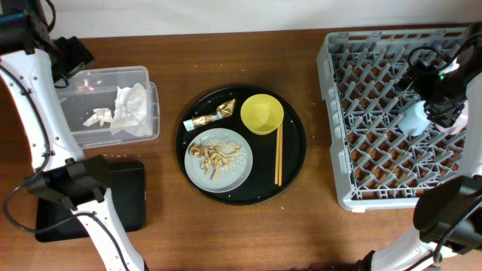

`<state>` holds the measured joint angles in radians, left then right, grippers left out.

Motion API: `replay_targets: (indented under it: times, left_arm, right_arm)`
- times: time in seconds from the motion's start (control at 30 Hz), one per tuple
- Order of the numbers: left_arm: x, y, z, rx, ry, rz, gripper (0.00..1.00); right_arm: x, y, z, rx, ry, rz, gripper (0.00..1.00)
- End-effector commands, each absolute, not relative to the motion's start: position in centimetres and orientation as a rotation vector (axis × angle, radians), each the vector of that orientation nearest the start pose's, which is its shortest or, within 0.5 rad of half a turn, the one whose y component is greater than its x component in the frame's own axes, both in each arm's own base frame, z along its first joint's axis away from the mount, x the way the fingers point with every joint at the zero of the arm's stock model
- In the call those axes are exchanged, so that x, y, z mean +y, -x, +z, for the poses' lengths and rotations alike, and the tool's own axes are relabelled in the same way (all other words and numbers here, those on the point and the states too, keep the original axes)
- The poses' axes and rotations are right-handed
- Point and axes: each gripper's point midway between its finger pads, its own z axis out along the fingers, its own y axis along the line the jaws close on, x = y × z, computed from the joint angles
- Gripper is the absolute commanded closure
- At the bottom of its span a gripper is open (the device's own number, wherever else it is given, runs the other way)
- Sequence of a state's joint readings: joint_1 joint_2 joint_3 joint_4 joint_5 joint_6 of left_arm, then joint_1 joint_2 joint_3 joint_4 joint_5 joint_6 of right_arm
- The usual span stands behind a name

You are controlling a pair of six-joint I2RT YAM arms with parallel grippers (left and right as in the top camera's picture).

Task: Sort waste into correct bins and load items into the dishwasher rack
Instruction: 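Grasp the gold snack wrapper on the tray with the left gripper, then carry the wrapper to the clear bin and release it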

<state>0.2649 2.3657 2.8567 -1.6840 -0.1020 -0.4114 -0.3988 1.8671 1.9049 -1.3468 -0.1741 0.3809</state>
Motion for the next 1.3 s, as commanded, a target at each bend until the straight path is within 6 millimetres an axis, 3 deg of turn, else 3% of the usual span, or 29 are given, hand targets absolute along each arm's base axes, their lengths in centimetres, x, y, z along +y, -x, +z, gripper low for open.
replay_targets:
  times: [0.0, 0.07, 0.13, 0.17, 0.23, 0.27, 0.3, 0.33, 0.37, 0.43, 0.5, 0.57, 0.67, 0.77, 0.87, 1.0, 1.07, 1.13, 1.27]
  left_arm:
    - [6.1, -48.2, 24.9, 2.647, 0.726, -0.462, 0.01]
    - [0.6, -48.5, 25.1, 2.691, 0.583, -0.542, 0.01]
    - [-6.2, -48.1, 25.0, 2.748, 0.393, -0.563, 0.01]
    - [-7.8, -47.9, 24.8, 2.764, 0.321, -0.503, 0.01]
    - [-11.5, -47.2, 24.3, 2.767, -0.159, -0.336, 0.01]
    - [-14.2, -46.2, 23.5, 2.745, -0.510, -0.296, 0.01]
    - [-15.9, -45.5, 22.2, 2.727, -0.742, -0.265, 0.01]
    - [-16.0, -45.9, 20.8, 2.717, -0.851, -0.132, 0.01]
    - [-15.2, -47.0, 20.0, 2.708, -0.845, 0.014, 0.01]
    - [-15.2, -47.0, 19.3, 2.723, -0.857, 0.042, 0.01]
    - [-15.0, -46.8, 18.1, 2.712, -0.999, 0.061, 0.01]
    - [-15.0, -45.7, 14.3, 2.766, -1.149, 0.037, 0.01]
    - [-14.7, -45.5, 8.0, 2.830, -1.175, 0.050, 0.09]
    - [-14.9, -46.3, 4.3, 2.807, -1.160, 0.046, 0.16]
    - [-15.0, -46.4, 3.5, 2.797, -1.158, 0.046, 0.16]
    - [-15.9, -46.7, 3.4, 2.771, -1.157, -0.018, 0.28]
    - [-15.9, -46.6, 2.6, 2.786, -1.162, -0.021, 0.28]
    - [-15.8, -46.1, 0.4, 2.829, -1.181, -0.027, 0.29]
    - [-15.9, -46.1, 0.4, 2.829, -1.182, -0.043, 0.35]
  right_arm:
    - [-13.0, -38.4, 20.8, 2.648, -1.042, 0.241, 0.02]
    - [-13.0, -38.4, 20.8, 2.648, -1.042, 0.241, 0.02]
    - [-13.0, -38.4, 20.8, 2.648, -1.042, 0.241, 0.02]
    - [-13.0, -38.4, 20.8, 2.648, -1.042, 0.241, 0.02]
    - [-13.0, -38.4, 20.8, 2.648, -1.042, 0.241, 0.02]
    - [-13.0, -38.4, 20.8, 2.648, -1.042, 0.241, 0.02]
    - [-13.0, -38.4, 20.8, 2.648, -1.042, 0.241, 0.02]
    - [-13.0, -38.4, 20.8, 2.648, -1.042, 0.241, 0.02]
    - [-13.0, -38.4, 20.8, 2.648, -1.042, 0.241, 0.02]
    - [-13.0, -38.4, 20.8, 2.648, -1.042, 0.241, 0.02]
    - [-13.0, -38.4, 20.8, 2.648, -1.042, 0.241, 0.02]
    - [-13.0, -38.4, 20.8, 2.648, -1.042, 0.241, 0.02]
    - [-13.0, -38.4, 20.8, 2.648, -1.042, 0.241, 0.02]
    - [-13.0, -38.4, 20.8, 2.648, -1.042, 0.241, 0.01]
    - [-13.0, -38.4, 20.8, 2.648, -1.042, 0.241, 0.02]
    - [-13.0, -38.4, 20.8, 2.648, -1.042, 0.241, 0.01]
    - [-13.0, -38.4, 20.8, 2.648, -1.042, 0.241, 0.02]
    - [-13.0, -38.4, 20.8, 2.648, -1.042, 0.241, 0.02]
    - [-13.0, -38.4, 20.8, 2.648, -1.042, 0.241, 0.02]
